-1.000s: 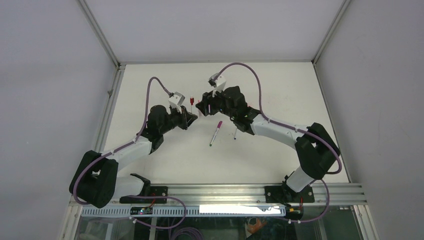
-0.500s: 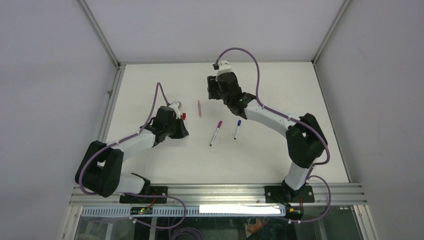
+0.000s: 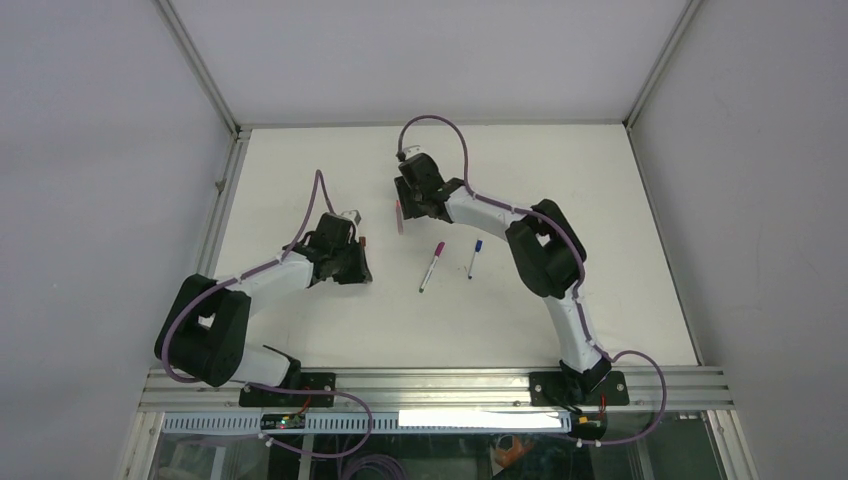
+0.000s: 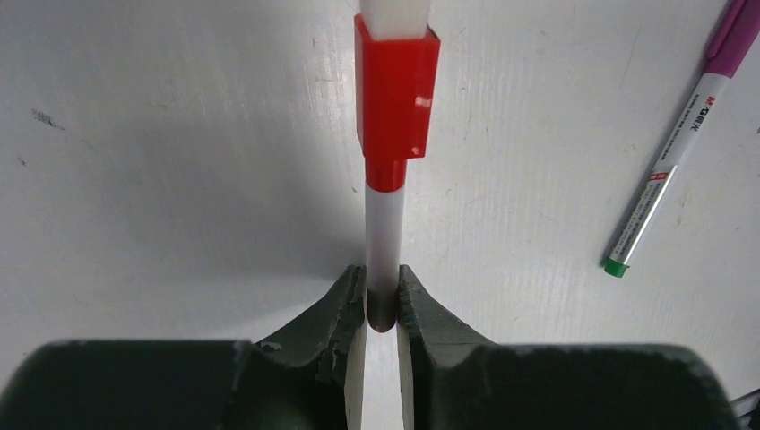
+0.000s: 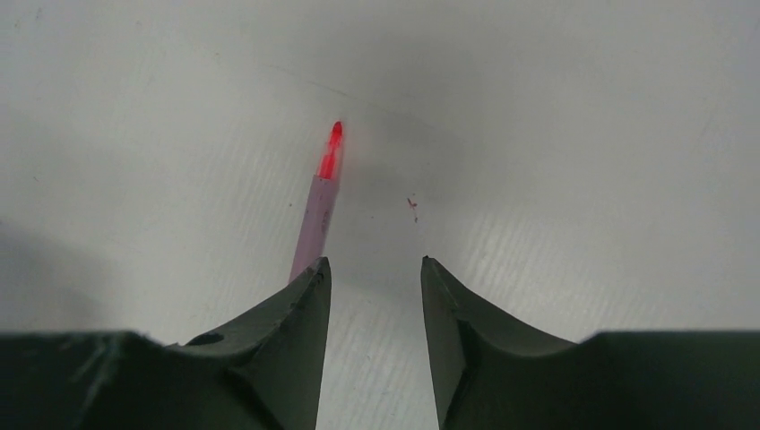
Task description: Insert the pens into the pen caps
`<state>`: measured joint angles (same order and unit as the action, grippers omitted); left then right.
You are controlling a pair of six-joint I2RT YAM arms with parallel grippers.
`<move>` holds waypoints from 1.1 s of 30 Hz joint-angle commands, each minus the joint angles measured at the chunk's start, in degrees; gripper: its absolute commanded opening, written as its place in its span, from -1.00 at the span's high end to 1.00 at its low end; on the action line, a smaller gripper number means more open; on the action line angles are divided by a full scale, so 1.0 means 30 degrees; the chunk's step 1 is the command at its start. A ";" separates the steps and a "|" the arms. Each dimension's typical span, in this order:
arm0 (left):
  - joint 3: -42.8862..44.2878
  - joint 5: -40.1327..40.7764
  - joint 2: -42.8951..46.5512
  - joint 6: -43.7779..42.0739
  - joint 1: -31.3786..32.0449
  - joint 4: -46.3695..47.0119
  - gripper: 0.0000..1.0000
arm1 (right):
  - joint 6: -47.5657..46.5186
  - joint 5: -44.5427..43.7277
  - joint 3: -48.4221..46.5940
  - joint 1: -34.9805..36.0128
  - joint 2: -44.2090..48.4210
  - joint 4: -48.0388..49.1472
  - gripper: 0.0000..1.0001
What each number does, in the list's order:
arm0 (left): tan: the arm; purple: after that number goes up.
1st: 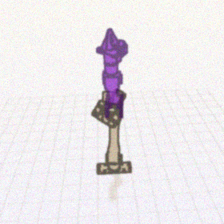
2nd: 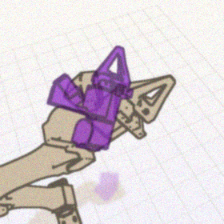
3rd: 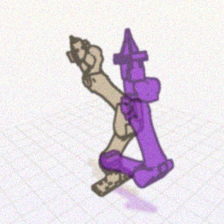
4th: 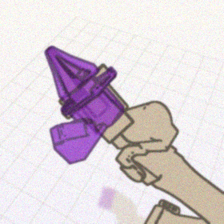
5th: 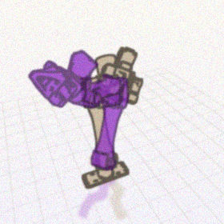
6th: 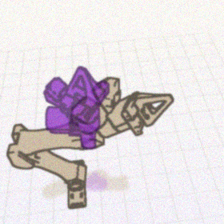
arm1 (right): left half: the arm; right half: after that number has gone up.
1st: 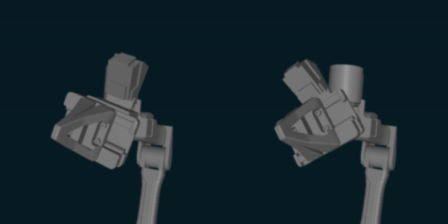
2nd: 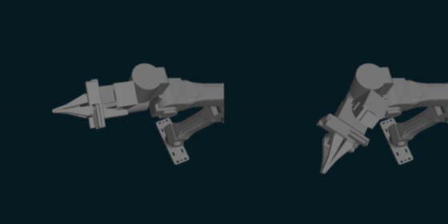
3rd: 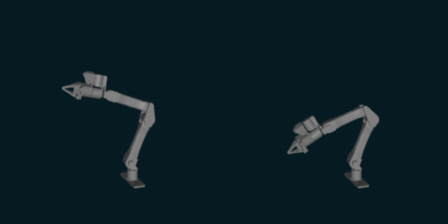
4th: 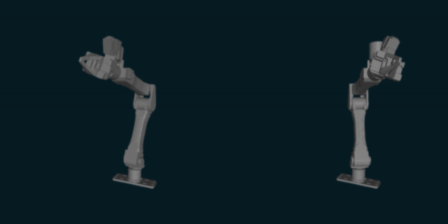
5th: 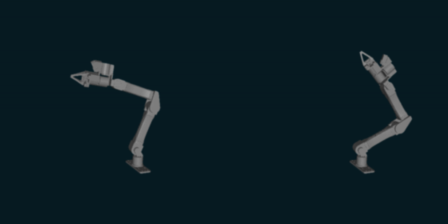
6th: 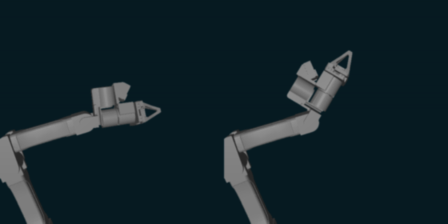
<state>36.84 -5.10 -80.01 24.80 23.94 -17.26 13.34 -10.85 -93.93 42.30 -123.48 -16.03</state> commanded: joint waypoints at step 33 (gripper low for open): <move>-0.0395 -0.1215 0.2442 0.0031 -0.0013 0.1629 0.17 | -0.1315 -0.0138 -0.1900 0.0980 -0.2607 0.1018 1.00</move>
<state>37.01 -7.57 -75.88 26.02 23.94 -17.98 10.09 -10.98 -105.21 44.95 -135.09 -14.35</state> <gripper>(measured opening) 0.401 0.032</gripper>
